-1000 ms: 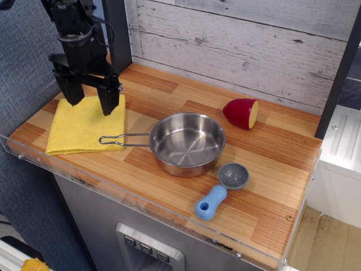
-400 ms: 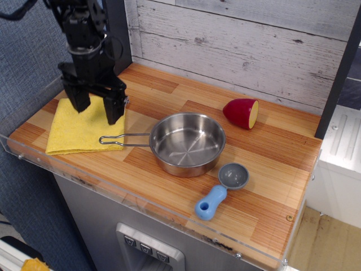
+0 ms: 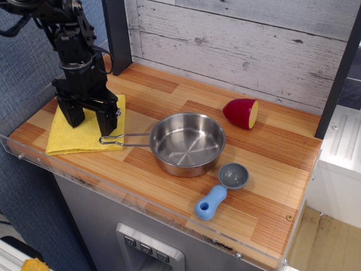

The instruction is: Pick up the yellow cloth and place it behind the pot

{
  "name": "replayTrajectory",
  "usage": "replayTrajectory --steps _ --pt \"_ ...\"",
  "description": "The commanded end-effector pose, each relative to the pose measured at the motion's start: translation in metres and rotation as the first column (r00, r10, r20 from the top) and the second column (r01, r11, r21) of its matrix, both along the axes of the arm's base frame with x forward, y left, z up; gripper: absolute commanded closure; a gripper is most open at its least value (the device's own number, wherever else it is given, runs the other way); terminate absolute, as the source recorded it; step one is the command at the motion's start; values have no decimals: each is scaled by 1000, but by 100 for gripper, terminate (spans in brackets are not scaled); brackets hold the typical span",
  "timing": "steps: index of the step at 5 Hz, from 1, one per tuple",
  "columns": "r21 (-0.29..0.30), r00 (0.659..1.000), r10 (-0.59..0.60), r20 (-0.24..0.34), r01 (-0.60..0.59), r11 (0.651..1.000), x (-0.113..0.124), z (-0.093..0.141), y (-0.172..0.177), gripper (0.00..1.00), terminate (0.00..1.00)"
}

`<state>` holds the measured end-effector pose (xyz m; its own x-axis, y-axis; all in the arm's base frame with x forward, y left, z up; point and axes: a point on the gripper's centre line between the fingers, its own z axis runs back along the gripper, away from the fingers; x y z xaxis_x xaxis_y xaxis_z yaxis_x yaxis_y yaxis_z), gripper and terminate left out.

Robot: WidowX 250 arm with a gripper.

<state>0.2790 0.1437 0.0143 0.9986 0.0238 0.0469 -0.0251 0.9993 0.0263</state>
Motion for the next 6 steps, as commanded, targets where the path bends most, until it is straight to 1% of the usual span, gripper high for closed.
replayTrajectory --steps 1,2,3,4,5,6 --pt "15 997 -64 -50 64 998 4 -12 -11 0 0" --pt "12 992 -105 -68 107 994 9 -23 -28 0 0" --pt "32 989 -138 -53 140 990 15 -26 -39 0 0" --pt "46 985 -170 -28 171 984 17 -25 -45 0 0" --pt "37 985 -172 -7 172 984 19 -24 -46 0 0" --pt "16 986 -167 10 167 986 25 -25 -44 0 0"
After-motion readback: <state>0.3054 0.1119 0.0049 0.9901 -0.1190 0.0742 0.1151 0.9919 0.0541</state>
